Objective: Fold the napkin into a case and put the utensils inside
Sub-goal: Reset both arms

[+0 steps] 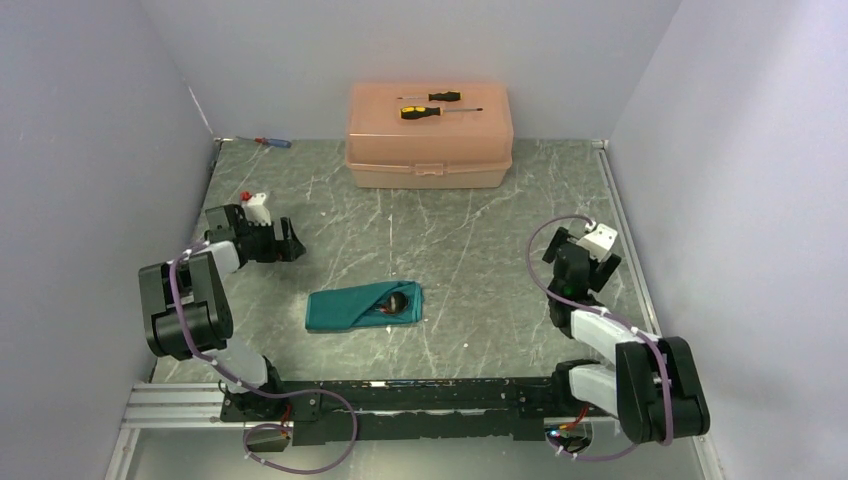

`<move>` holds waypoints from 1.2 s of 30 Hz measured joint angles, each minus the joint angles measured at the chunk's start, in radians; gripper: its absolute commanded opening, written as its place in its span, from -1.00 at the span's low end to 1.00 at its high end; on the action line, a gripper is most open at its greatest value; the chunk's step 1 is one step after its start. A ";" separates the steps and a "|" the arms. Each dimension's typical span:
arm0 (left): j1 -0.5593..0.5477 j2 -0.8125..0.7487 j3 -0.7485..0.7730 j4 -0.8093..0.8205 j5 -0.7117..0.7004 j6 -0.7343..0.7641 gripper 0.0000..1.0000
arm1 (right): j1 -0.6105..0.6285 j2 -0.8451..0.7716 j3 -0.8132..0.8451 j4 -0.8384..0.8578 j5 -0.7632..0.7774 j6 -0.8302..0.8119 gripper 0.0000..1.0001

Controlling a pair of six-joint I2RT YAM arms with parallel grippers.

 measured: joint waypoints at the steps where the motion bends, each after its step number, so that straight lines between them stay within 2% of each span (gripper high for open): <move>1: 0.000 0.000 -0.027 0.059 -0.004 -0.024 0.88 | -0.006 0.011 -0.012 0.044 -0.008 -0.013 0.99; 4: 0.000 -0.003 -0.085 0.185 -0.028 -0.080 0.88 | -0.027 0.071 -0.058 0.208 -0.040 -0.045 1.00; 10: -0.002 -0.065 -0.247 0.473 -0.119 -0.159 0.88 | -0.046 0.234 -0.061 0.424 -0.111 -0.104 1.00; 16: -0.023 -0.038 -0.425 0.886 -0.124 -0.180 0.88 | -0.051 0.346 -0.061 0.570 -0.228 -0.169 1.00; 19: -0.100 0.003 -0.511 1.023 -0.156 -0.140 0.88 | -0.051 0.359 -0.060 0.583 -0.257 -0.185 1.00; 22: -0.163 0.009 -0.503 1.040 -0.168 -0.110 0.88 | -0.053 0.362 -0.051 0.586 -0.283 -0.190 1.00; 27: -0.119 0.021 -0.418 1.031 -0.172 -0.111 0.88 | -0.069 0.362 -0.044 0.595 -0.305 -0.196 1.00; 36: -0.116 0.021 -0.416 1.033 -0.171 -0.111 0.88 | -0.067 0.362 -0.044 0.616 -0.311 -0.206 1.00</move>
